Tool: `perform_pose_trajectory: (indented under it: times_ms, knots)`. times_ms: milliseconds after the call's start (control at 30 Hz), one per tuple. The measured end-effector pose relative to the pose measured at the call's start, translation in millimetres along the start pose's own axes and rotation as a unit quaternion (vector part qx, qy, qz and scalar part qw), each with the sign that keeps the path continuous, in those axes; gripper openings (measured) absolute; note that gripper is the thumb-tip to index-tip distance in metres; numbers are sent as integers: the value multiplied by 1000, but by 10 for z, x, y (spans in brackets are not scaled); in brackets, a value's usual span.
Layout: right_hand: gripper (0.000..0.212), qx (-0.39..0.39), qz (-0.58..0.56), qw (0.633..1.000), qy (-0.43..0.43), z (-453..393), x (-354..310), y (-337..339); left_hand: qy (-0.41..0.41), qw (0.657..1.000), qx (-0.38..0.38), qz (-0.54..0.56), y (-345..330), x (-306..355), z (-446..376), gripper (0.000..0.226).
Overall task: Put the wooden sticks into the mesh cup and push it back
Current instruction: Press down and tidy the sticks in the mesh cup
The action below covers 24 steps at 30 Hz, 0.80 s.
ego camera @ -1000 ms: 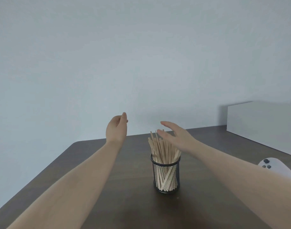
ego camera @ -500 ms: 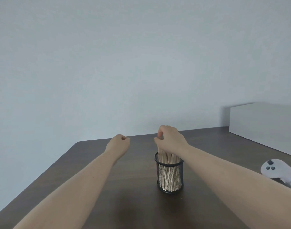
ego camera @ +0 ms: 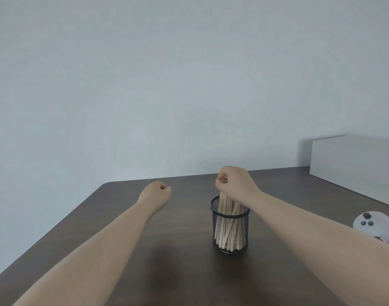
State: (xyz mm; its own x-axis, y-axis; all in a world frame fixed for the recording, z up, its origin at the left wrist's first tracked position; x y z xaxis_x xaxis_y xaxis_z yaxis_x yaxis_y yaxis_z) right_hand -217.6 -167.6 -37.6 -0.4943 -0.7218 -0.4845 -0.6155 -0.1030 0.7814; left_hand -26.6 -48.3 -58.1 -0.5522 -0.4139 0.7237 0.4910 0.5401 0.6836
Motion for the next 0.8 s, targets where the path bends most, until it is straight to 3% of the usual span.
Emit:
perform_pose_trajectory:
  times_ms: [100,267,400,800]
  knots:
    - [12,26,-43,999,2,1,-19,41,0,1000,-2,-6,-1,-25,-6,26]
    - [17,-62,11,998,-8,0,25,-22,1,1000,-5,-14,-22,-89,-17,26]
    - [12,-59,38,997,-16,22,61,-48,3,1000,-15,-22,-64,-124,-14,28]
    - [38,-64,39,997,-1,-18,92,-48,10,999,-27,-37,-71,-146,-12,25]
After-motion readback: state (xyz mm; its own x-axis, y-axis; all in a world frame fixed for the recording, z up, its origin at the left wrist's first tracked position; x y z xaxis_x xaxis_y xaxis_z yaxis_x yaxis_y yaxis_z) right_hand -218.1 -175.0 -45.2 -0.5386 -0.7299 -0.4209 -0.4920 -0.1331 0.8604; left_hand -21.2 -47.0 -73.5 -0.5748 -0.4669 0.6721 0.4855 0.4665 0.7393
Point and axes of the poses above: each hand's wrist, its own z-axis away from the middle knuckle, its own y-axis out of the back of the hand, x = y × z, the point moved 2 cm from there along -z, towards the middle knuckle, and after that the axes turned 6 degrees about -x, right-handed, at the moved point
